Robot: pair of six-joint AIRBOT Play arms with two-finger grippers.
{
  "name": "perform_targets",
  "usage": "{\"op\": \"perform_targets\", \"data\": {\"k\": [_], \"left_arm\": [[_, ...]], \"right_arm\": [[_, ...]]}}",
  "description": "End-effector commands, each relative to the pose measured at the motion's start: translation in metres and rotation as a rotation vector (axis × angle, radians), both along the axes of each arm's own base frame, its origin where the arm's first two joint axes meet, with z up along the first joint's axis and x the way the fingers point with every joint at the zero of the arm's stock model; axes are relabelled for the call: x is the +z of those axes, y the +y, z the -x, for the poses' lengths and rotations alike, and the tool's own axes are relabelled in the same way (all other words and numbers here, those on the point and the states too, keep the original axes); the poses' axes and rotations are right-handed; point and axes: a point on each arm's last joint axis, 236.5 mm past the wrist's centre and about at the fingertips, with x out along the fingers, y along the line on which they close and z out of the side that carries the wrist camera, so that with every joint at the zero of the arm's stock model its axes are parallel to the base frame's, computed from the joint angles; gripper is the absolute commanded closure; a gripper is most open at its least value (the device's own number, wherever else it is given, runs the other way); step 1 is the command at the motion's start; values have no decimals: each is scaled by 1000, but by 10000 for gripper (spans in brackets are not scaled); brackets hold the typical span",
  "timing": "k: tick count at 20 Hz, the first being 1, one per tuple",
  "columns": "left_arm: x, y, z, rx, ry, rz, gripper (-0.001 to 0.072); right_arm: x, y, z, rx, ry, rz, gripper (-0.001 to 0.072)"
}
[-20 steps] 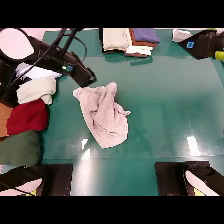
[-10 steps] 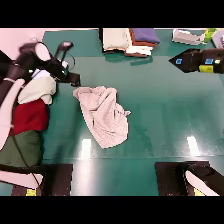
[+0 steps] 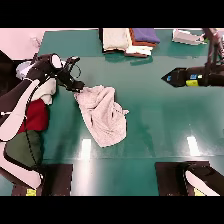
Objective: Fold the shirts.
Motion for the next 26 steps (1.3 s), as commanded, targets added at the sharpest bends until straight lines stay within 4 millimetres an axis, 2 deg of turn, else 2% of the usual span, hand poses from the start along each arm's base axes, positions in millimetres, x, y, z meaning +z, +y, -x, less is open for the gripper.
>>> {"op": "perform_targets", "data": {"k": [1, 3, 7, 8, 9, 10, 13, 17, 20, 23, 24, 26], "left_arm": [[19, 1, -7, -3, -46, -2, 681], [36, 5, -9, -4, -88, -13, 682], [56, 15, -7, -8, -128, -48, 681], [57, 16, -6, -9, -127, -48, 681], [57, 16, -5, -9, -124, -49, 681], [57, 16, -4, -10, -120, -49, 681], [56, 16, -3, -11, -116, -50, 681], [56, 16, -2, -11, -111, -51, 681], [56, 16, -2, -11, -111, -51, 681], [56, 16, -2, -11, -111, -51, 681], [56, 16, -2, -11, -111, -51, 681], [56, 16, -2, -11, -109, -51, 681]], "right_arm": [[-48, 26, 10, 75, 123, 18, 699], [-76, 59, 9, 153, 170, 41, 699], [-118, 96, -9, 215, 228, 131, 691], [-128, 102, -10, 233, 255, 141, 483], [-137, 108, -11, 252, 287, 152, 228], [-145, 116, -8, 279, 323, 166, 209], [-171, 145, 5, 363, 382, 202, 209], [-216, 166, 26, 414, 476, 248, 209], [-239, 166, 33, 396, 532, 279, 210], [-250, 162, 32, 388, 537, 322, 221], [-250, 165, 32, 388, 534, 313, 235], [-250, 171, 30, 391, 508, 313, 385]]}}
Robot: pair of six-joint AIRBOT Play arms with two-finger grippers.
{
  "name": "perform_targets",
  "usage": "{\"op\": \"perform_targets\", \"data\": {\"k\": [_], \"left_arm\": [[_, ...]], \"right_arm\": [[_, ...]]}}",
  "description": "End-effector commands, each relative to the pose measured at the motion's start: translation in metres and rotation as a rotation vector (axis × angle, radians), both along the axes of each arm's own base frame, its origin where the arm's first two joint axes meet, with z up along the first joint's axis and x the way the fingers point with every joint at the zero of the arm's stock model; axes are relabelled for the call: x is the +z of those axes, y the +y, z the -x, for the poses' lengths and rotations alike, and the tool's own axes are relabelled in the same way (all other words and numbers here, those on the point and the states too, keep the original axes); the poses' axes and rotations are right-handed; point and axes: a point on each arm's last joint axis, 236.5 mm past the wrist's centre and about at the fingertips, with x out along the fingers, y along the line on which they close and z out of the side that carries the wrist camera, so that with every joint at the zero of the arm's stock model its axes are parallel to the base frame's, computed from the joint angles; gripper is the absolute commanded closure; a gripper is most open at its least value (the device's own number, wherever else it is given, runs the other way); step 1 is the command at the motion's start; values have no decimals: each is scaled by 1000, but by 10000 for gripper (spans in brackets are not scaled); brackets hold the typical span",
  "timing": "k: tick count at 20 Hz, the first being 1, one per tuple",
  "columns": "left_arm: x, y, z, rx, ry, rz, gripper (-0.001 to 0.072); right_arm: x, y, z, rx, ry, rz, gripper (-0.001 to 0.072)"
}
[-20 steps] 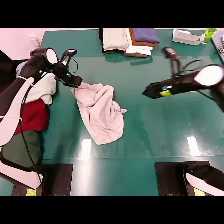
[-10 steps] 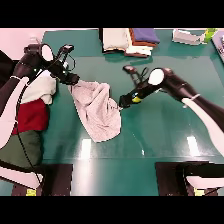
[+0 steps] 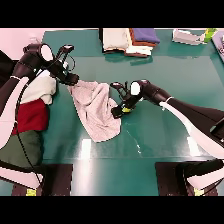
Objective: Fold the shirts.
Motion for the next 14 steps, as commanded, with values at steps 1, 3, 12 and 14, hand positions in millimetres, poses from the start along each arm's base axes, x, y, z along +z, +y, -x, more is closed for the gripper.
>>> {"op": "perform_targets", "data": {"k": [1, 3, 12, 14], "left_arm": [[1, 0, 0, 1, -1, 0, 681], [8, 0, -1, 4, -20, 4, 681], [262, 17, 56, 20, -650, 131, 681], [323, 22, 99, 19, -806, 184, 682]], "right_arm": [[-7, 6, -3, 5, -29, 8, 577], [-3, 9, -8, -8, -53, -6, 699], [262, -88, -59, -198, -568, -184, 700], [332, -114, -48, -234, -706, -223, 700]]}}
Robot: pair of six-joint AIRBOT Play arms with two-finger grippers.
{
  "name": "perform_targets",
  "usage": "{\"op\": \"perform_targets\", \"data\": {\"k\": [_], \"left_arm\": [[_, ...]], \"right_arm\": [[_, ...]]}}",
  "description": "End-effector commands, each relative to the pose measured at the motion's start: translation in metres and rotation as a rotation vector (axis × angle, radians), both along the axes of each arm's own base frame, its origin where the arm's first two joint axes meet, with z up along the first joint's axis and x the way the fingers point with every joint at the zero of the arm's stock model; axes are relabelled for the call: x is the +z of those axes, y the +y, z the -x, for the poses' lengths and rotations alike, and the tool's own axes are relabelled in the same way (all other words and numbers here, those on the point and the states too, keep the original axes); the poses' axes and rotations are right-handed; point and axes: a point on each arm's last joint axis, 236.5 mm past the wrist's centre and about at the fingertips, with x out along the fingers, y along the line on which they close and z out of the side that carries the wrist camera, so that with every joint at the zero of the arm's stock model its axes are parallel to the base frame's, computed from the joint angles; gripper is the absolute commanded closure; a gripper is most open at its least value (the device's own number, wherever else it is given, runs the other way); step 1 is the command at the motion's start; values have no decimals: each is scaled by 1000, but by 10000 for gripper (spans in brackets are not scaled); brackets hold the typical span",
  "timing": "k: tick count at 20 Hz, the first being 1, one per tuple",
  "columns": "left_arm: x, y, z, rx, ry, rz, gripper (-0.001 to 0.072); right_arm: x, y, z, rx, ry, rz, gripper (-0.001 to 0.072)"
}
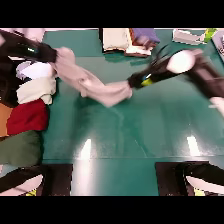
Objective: Fold the shirts.
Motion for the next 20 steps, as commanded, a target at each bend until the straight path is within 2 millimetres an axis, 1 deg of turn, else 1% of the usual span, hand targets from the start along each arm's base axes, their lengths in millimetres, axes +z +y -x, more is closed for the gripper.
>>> {"op": "perform_targets", "data": {"k": [1, 2, 3, 4, 5, 6, 7, 8, 9, 10, 11, 13, 14, 15, 16, 17, 18, 20], "left_arm": [[112, 12, 72, -4, -307, 87, 682], [136, 16, 89, -3, -381, 104, 682], [157, 20, 106, -1, -451, 121, 682], [173, 21, 120, -6, -504, 144, 682], [186, 22, 130, -9, -550, 163, 682], [192, 21, 135, -14, -571, 177, 682], [191, 20, 135, -19, -567, 179, 682], [184, 18, 130, -21, -539, 172, 682], [169, 16, 120, -24, -484, 158, 682], [147, 12, 109, -31, -409, 131, 682], [116, 8, 95, -39, -296, 105, 682], [37, -2, 77, -61, -32, 56, 683], [-6, -6, 73, -70, 98, 36, 683], [-53, -9, 73, -81, 228, 15, 683], [-98, -10, 81, -86, 354, 4, 683], [-137, -10, 93, -88, 461, -3, 683], [-175, -11, 111, -92, 565, -5, 683], [-228, -11, 146, -121, 726, -11, 682]], "right_arm": [[120, -54, 22, -81, -245, -41, 701], [149, -64, 31, -96, -307, -63, 701], [173, -73, 39, -110, -356, -80, 701], [195, -83, 47, -129, -409, -95, 701], [214, -92, 53, -149, -452, -107, 701], [228, -101, 58, -169, -484, -113, 701], [235, -107, 61, -185, -499, -113, 701], [234, -112, 62, -195, -495, -107, 702], [224, -113, 61, -196, -467, -95, 702], [203, -112, 58, -192, -411, -73, 702], [176, -110, 55, -186, -342, -48, 701], [111, -108, 50, -179, -184, 5, 702], [74, -109, 50, -179, -104, 33, 702], [41, -109, 52, -177, -30, 56, 701], [6, -110, 58, -174, 48, 82, 701], [-23, -112, 66, -172, 118, 105, 702], [-50, -114, 75, -169, 182, 126, 701], [-86, -117, 90, -165, 271, 155, 701]]}}
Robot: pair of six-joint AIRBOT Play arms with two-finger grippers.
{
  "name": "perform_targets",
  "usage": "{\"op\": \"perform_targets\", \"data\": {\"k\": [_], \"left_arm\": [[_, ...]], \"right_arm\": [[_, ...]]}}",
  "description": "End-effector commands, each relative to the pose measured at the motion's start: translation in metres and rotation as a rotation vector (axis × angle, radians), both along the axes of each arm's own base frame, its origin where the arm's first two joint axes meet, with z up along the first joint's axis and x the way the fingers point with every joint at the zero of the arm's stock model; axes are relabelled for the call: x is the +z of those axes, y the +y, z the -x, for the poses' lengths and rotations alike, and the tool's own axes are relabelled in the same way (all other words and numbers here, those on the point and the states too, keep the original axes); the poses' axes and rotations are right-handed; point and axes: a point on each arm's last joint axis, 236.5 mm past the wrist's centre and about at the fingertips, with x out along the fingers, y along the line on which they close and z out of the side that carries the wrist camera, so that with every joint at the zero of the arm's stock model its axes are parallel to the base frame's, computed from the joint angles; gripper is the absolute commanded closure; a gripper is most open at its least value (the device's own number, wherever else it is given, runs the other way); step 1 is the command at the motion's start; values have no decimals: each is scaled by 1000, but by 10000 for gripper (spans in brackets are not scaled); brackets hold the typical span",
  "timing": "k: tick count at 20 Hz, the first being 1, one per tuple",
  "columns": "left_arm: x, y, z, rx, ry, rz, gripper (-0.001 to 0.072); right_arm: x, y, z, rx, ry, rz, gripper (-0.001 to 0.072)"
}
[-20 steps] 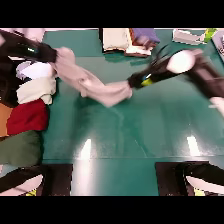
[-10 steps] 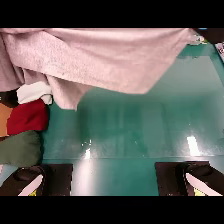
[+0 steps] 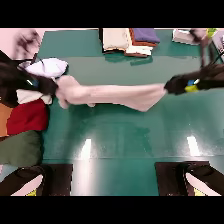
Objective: Fold the shirts.
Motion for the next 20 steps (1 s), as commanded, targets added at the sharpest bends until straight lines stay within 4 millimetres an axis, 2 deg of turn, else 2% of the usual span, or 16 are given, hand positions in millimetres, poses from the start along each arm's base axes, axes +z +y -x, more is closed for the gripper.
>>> {"op": "perform_targets", "data": {"k": [1, 3, 4, 5, 6, 7, 9, 10, 11, 12, 13, 14, 16, 19, 20], "left_arm": [[-99, -1, 66, -48, 331, -14, 682], [-121, -1, 86, -65, 407, -15, 681], [-124, -1, 89, -68, 415, -17, 678], [-124, -1, 87, -75, 403, -16, 492], [-121, -2, 82, -73, 384, -13, 158], [-115, -2, 74, -71, 355, -15, 89], [-89, 3, 45, -63, 236, -43, 90], [-69, 9, 23, -50, 142, -71, 90], [-52, 16, 2, -15, 55, -94, 91], [-42, 21, -15, 15, -3, -108, 91], [-42, 22, -23, 16, -5, -119, 91], [-53, 23, -31, 15, 20, -134, 90], [-87, 23, -46, 17, 104, -152, 90], [-143, 40, -65, 74, 250, -160, 90], [-158, 37, -66, 85, 299, -125, 90]], "right_arm": [[-74, -5, 32, 7, 188, 43, 701], [-88, 0, 44, 33, 219, 55, 699], [-91, 2, 47, 44, 224, 58, 699], [-90, 5, 48, 54, 222, 58, 699], [-89, 7, 47, 60, 217, 57, 696], [-86, 8, 46, 62, 212, 55, 664], [-73, 10, 40, 61, 178, 46, 250], [-63, 11, 36, 63, 158, 41, 217], [-54, 12, 32, 63, 135, 34, 218], [-45, 14, 28, 63, 111, 28, 219], [-39, 15, 25, 63, 95, 23, 221], [-35, 15, 23, 62, 83, 19, 223], [-36, 15, 24, 63, 86, 21, 229], [-48, 14, 28, 59, 113, 27, 234], [-51, 13, 28, 50, 119, 24, 234]]}}
